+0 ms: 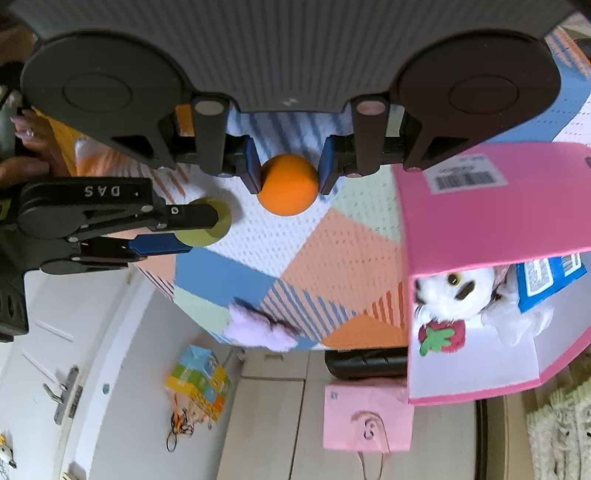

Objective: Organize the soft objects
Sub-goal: 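Carry the orange sponge with the left gripper while the right gripper carries the green sponge over the pink box, then open both grippers to drop the sponges into the pink box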

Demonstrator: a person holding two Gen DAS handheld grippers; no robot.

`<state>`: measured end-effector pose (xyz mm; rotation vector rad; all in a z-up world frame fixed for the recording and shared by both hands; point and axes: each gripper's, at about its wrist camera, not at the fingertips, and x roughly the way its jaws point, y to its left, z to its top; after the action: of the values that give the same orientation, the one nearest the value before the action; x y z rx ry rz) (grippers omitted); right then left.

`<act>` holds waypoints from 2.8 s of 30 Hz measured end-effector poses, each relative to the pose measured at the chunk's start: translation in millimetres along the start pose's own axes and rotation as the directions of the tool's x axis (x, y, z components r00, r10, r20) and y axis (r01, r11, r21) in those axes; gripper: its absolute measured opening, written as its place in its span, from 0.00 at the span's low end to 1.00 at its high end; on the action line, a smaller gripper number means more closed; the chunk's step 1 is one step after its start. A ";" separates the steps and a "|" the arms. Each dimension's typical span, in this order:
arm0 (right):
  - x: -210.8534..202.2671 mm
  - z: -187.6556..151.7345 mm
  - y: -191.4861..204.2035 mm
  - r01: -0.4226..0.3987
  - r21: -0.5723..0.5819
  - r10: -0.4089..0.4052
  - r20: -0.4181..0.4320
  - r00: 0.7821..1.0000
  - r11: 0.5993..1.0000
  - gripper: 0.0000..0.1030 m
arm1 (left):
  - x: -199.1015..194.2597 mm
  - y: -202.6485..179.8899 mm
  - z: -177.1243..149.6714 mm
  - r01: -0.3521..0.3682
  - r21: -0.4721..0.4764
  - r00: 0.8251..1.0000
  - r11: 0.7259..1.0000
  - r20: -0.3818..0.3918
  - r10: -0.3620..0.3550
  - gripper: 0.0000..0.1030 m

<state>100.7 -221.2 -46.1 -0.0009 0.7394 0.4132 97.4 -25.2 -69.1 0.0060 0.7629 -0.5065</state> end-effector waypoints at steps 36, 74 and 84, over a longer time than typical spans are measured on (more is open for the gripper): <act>17.2 132.3 102.9 -0.226 -0.102 0.234 0.074 0.969 0.969 0.48 | -101.1 120.8 60.0 0.044 -0.119 0.980 0.992 0.197 -0.020 0.31; 143.2 203.7 93.7 -0.158 -0.254 0.162 -0.005 0.987 0.954 0.59 | -25.5 185.4 136.1 -0.206 -0.181 0.952 0.962 0.192 0.240 0.61; 60.1 174.5 84.6 -0.096 -0.243 0.122 0.091 0.988 0.965 0.60 | -60.6 150.6 122.7 -0.210 -0.107 0.959 0.972 0.171 0.226 0.62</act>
<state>223.7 -96.2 56.2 -0.1632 0.5838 0.6013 207.7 111.1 34.0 -0.0376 0.5956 -0.2584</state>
